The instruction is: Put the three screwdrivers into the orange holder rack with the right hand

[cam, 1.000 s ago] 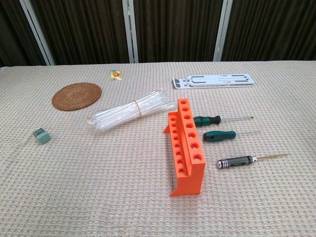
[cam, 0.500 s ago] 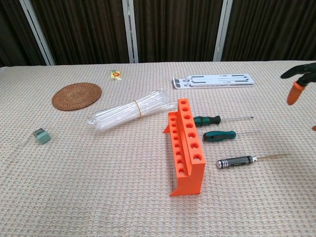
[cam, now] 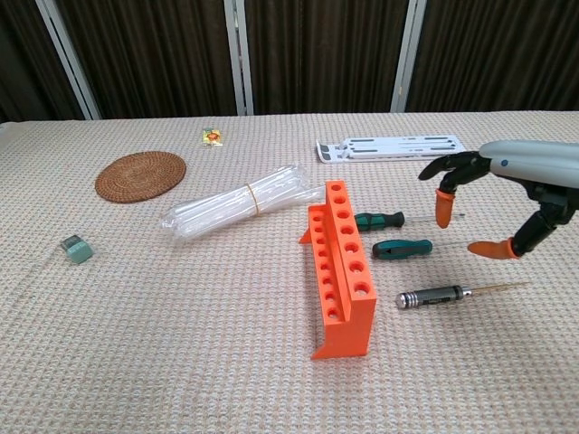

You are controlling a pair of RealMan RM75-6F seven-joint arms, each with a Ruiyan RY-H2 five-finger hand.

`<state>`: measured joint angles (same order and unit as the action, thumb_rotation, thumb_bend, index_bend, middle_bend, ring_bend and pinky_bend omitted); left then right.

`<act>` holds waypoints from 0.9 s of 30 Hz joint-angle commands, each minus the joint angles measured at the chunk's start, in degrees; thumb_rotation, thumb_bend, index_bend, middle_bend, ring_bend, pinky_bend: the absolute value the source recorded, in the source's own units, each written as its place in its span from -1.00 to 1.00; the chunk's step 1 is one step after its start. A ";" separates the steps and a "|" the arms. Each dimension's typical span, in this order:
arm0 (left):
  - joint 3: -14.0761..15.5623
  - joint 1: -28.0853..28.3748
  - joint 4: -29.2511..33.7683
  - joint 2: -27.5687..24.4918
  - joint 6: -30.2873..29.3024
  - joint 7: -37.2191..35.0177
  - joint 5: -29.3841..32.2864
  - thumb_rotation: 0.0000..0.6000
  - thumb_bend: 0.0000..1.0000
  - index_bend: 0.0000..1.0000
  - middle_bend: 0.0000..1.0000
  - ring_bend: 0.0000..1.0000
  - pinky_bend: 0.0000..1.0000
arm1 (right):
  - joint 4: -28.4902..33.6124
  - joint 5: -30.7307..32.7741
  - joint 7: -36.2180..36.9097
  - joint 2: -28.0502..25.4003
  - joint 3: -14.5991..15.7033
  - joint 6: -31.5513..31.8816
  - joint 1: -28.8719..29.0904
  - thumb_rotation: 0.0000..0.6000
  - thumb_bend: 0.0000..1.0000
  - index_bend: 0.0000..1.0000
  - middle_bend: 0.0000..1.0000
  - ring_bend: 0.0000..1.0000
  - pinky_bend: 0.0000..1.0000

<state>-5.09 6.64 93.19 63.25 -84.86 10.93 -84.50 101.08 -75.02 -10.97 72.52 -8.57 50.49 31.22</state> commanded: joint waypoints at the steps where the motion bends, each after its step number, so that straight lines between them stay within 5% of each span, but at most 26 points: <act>1: -0.15 0.22 -0.05 0.09 0.12 0.20 0.14 1.00 -0.88 -1.00 -1.00 -1.00 -1.00 | -0.21 3.53 -6.69 1.44 0.38 -0.68 1.77 1.00 -0.38 -0.13 -0.83 -1.00 -1.00; 12: -0.14 0.50 -1.12 0.32 0.78 -0.62 1.28 1.00 -0.88 -1.00 -1.00 -1.00 -1.00 | 0.00 14.18 -25.61 7.08 2.34 1.00 6.83 1.00 -0.38 -0.16 -0.83 -1.00 -1.00; 27: 0.26 0.35 -2.45 0.47 0.88 -2.11 1.82 1.00 -0.88 -1.00 -1.00 -1.00 -1.00 | -2.37 23.86 -33.41 12.65 3.93 1.69 12.70 1.00 -0.39 -0.18 -0.83 -1.00 -1.00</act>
<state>-4.83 7.00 90.77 63.72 -83.97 8.83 -82.69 98.95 -51.47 -44.13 84.87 -4.83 51.90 43.64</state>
